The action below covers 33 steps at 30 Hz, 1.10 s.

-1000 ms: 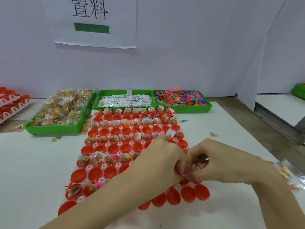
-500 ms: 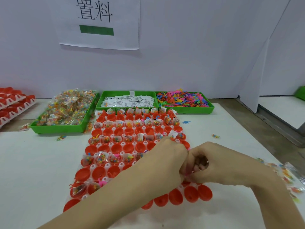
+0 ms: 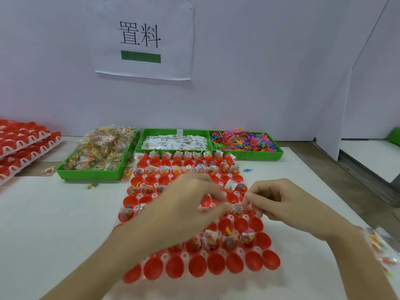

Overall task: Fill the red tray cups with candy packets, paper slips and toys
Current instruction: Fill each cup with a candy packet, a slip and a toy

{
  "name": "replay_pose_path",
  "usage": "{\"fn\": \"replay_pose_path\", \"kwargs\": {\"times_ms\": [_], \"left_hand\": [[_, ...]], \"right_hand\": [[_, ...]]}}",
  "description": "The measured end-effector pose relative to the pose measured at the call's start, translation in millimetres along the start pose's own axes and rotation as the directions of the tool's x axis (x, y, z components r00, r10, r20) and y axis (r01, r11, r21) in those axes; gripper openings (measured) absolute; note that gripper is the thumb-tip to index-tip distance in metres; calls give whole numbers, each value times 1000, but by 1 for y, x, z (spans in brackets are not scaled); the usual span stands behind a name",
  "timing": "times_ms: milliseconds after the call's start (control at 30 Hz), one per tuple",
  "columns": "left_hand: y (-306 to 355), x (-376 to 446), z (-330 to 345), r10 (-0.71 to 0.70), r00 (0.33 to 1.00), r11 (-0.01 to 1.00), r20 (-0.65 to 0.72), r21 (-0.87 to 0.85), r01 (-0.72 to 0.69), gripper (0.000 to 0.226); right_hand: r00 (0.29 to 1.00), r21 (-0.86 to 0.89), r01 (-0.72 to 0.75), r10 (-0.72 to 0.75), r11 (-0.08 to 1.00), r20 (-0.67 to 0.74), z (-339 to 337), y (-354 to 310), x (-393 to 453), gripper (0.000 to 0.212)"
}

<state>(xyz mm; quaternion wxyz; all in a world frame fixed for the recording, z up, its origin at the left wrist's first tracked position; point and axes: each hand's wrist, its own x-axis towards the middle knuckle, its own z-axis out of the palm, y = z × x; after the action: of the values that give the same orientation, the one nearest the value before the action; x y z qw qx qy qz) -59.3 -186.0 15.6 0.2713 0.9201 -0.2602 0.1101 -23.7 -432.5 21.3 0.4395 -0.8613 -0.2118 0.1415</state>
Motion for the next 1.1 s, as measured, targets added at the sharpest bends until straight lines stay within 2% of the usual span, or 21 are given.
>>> {"fn": "replay_pose_path", "kwargs": {"times_ms": [67,167,200,267,333,433,767,967,1033,1100], "left_hand": [[-38,-7,-14,-48,985,994,-163,92,63,23],[-105,-21,-44,-228,900,892,-372,292,347,22],[-128,-27,-51,-280,866,838,-414,334,431,25],[-166,-41,-62,-357,847,776,-394,379,504,30],[-190,-55,-66,-361,867,775,-344,407,484,29],[-206,-66,-63,-310,881,795,-358,410,447,20],[-203,-66,-57,-299,800,845,-520,244,475,4],[-179,-66,-56,-118,758,810,-641,379,447,6],[-169,-64,-57,-95,738,855,-668,324,404,6],[-155,-61,-54,-145,710,924,-689,162,346,5]], "right_hand": [[999,22,6,-5,1000,-35,2,0,3,27],[996,40,21,-17,999,-85,7,0,7,29],[995,42,24,-19,999,-99,8,1,9,29],[993,50,24,-18,998,-117,12,1,11,31],[992,61,22,-14,998,-123,14,2,13,32],[992,64,27,-19,998,-122,17,2,15,32],[989,56,58,-50,997,-141,19,8,19,32],[969,79,113,-93,990,-227,13,10,19,31],[947,108,149,-111,983,-302,14,10,21,27],[909,114,188,-128,976,-397,18,7,26,21]]}}
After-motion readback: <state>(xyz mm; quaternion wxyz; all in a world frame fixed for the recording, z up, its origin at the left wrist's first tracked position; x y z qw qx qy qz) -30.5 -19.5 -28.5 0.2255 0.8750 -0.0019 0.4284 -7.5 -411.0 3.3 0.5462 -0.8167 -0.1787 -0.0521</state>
